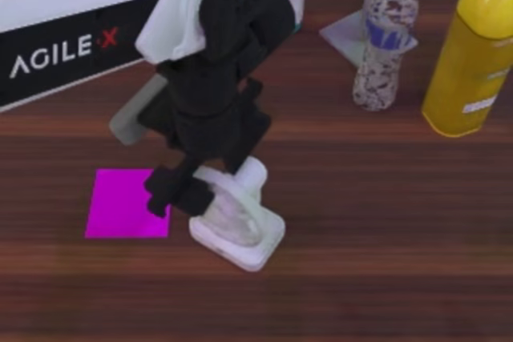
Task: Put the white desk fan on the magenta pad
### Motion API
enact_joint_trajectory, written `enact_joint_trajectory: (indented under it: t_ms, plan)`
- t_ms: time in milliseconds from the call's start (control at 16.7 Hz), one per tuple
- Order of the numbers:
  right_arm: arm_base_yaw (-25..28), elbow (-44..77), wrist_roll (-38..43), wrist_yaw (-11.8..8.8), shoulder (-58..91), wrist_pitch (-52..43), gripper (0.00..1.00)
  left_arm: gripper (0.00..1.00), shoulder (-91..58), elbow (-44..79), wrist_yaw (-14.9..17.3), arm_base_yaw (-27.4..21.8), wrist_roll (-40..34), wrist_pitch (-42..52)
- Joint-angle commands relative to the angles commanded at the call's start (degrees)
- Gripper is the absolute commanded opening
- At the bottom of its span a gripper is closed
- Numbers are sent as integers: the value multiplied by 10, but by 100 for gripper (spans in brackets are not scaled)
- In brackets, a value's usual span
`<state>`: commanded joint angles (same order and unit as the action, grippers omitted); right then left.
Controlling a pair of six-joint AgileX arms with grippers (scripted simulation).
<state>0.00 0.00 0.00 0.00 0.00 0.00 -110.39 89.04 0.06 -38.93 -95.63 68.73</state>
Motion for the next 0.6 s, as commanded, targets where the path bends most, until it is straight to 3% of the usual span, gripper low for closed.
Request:
enact_joint_trajectory:
  t_ms: [360, 600]
  plan:
    - [0, 0, 0, 0, 0, 0, 100, 2, 0, 0, 0, 0, 0, 0]
    - [0, 0, 0, 0, 0, 0, 100, 0, 0, 0, 0, 0, 0, 0]
